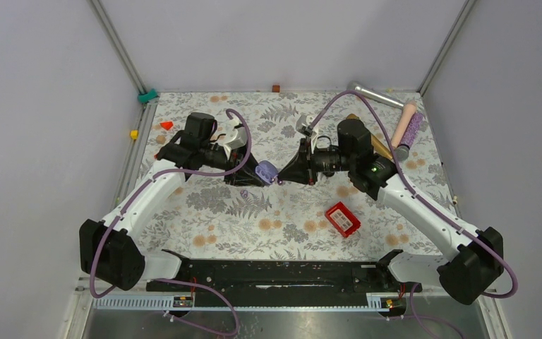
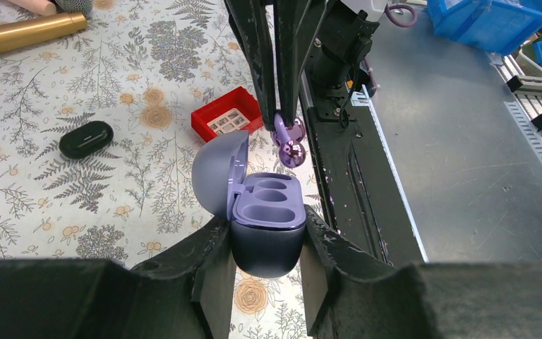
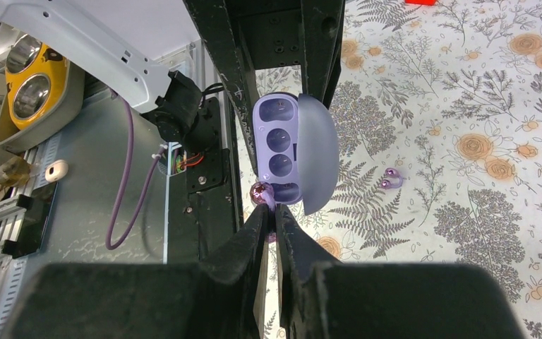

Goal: Insert the wireless bluetooth earbuds into the charging case
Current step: Insert the right earbud into the right side groove of the charging case.

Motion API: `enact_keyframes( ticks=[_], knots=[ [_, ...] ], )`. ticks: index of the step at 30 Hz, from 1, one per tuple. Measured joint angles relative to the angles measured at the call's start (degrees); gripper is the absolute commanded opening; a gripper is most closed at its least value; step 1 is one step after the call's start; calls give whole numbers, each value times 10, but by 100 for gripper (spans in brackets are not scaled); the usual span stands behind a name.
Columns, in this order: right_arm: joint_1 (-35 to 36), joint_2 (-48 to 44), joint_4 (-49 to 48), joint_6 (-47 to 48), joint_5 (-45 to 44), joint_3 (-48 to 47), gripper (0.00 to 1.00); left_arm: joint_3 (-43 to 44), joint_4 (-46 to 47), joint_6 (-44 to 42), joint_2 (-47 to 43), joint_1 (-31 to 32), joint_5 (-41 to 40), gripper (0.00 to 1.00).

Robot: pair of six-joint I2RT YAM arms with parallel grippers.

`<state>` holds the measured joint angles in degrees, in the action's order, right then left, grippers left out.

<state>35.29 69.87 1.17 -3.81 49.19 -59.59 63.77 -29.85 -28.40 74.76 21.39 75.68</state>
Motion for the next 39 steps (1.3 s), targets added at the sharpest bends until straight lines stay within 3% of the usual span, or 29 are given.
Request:
enact_keyframes(
  ticks=[26,34,39],
  knots=[
    [20,23,16,54,-8,3,9,0,0,0,0,0,-9,0],
    [22,18,46,68,-47,1,8,0,2,0,1,0,-9,0],
    [22,1,60,73,-66,-8,7,-4,51,48,12,0,-12,0]
  ],
)
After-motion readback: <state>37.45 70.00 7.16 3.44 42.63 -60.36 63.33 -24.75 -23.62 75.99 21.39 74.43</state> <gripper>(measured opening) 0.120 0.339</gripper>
